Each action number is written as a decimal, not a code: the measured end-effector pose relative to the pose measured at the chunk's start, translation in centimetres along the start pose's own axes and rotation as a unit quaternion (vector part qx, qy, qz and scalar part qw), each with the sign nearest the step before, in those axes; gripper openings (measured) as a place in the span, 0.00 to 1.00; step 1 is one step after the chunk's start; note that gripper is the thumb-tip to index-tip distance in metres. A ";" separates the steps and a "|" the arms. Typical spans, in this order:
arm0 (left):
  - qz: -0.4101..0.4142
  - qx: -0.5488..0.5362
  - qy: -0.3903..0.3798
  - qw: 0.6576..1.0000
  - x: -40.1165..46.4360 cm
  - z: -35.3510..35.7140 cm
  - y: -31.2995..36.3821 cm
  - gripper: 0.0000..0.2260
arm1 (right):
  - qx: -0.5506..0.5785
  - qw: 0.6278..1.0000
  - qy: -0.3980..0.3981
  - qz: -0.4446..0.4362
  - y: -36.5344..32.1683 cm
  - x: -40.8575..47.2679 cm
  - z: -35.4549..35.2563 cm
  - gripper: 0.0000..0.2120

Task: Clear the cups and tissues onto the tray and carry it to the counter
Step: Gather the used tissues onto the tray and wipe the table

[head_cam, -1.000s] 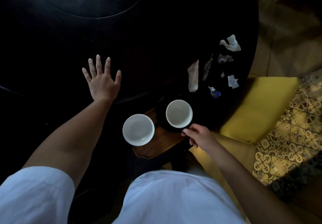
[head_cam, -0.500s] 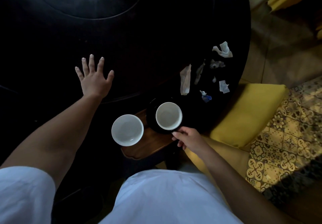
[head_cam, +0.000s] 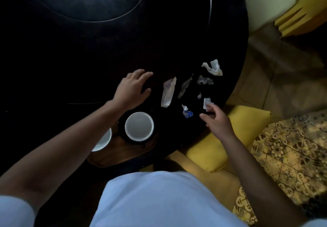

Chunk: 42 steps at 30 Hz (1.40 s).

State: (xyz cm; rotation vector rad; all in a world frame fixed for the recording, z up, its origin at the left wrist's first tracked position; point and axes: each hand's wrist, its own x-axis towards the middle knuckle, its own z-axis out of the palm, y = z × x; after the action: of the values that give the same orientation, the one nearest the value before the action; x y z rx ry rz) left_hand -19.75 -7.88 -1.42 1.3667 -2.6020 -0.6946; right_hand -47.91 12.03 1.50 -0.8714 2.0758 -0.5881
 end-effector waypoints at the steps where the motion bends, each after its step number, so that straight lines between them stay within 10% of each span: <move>1: -0.005 0.011 -0.024 1.000 0.3 0.8 1.5 0.30 | -0.029 1.000 0.003 -0.011 0.6 1.2 -0.8 0.25; 18: -0.090 0.178 -0.192 0.961 4.0 9.2 10.2 0.28 | -0.235 0.971 -0.029 -0.030 6.2 11.0 -1.0 0.28; 32: -0.169 0.035 -0.085 0.981 4.5 8.9 10.8 0.09 | -0.192 0.981 -0.026 -0.030 6.7 10.9 -1.0 0.02; 42: -0.168 -0.149 0.011 0.974 -0.2 6.2 11.1 0.04 | -0.026 0.999 -0.010 -0.037 6.0 8.0 -2.0 0.16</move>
State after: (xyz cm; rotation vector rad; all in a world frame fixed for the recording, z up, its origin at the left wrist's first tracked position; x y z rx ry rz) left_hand -29.87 -0.24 -1.90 1.7120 -2.1531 -1.0560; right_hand -55.42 10.22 -5.21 -0.9843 2.0565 -0.5653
